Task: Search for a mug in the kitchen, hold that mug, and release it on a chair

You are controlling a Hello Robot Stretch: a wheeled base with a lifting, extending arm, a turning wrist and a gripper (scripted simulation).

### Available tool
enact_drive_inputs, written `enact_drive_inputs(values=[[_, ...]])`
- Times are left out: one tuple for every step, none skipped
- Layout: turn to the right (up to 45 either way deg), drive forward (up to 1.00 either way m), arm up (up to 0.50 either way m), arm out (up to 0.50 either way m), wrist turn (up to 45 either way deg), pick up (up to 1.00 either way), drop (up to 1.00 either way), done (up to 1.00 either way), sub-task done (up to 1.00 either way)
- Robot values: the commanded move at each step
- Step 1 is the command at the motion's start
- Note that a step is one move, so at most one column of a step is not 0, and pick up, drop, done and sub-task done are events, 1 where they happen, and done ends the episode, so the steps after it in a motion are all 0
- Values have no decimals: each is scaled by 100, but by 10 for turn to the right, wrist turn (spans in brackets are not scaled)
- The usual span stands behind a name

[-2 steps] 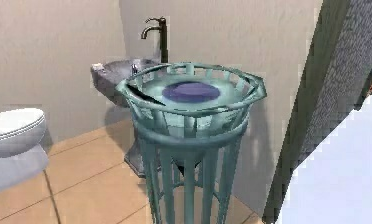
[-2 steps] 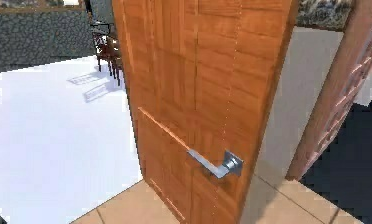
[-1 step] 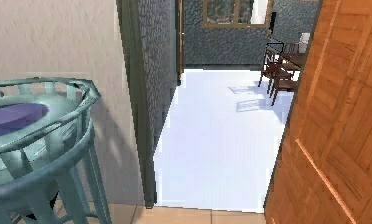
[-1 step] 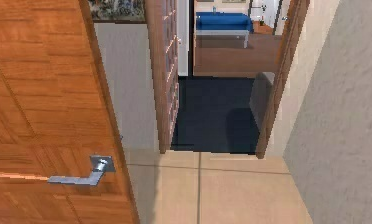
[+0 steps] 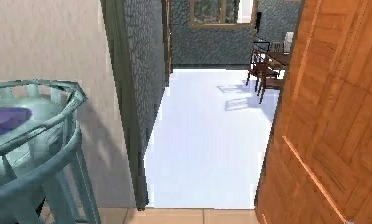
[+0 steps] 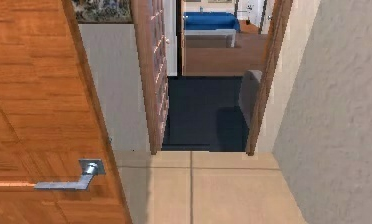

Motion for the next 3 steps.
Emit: enact_drive_inputs(values=[[0, 45, 0, 0, 0, 0, 0, 0, 0], [0, 100, 0, 0, 0, 0, 0, 0, 0], [210, 0, 0, 0, 0, 0, 0, 0, 0]])
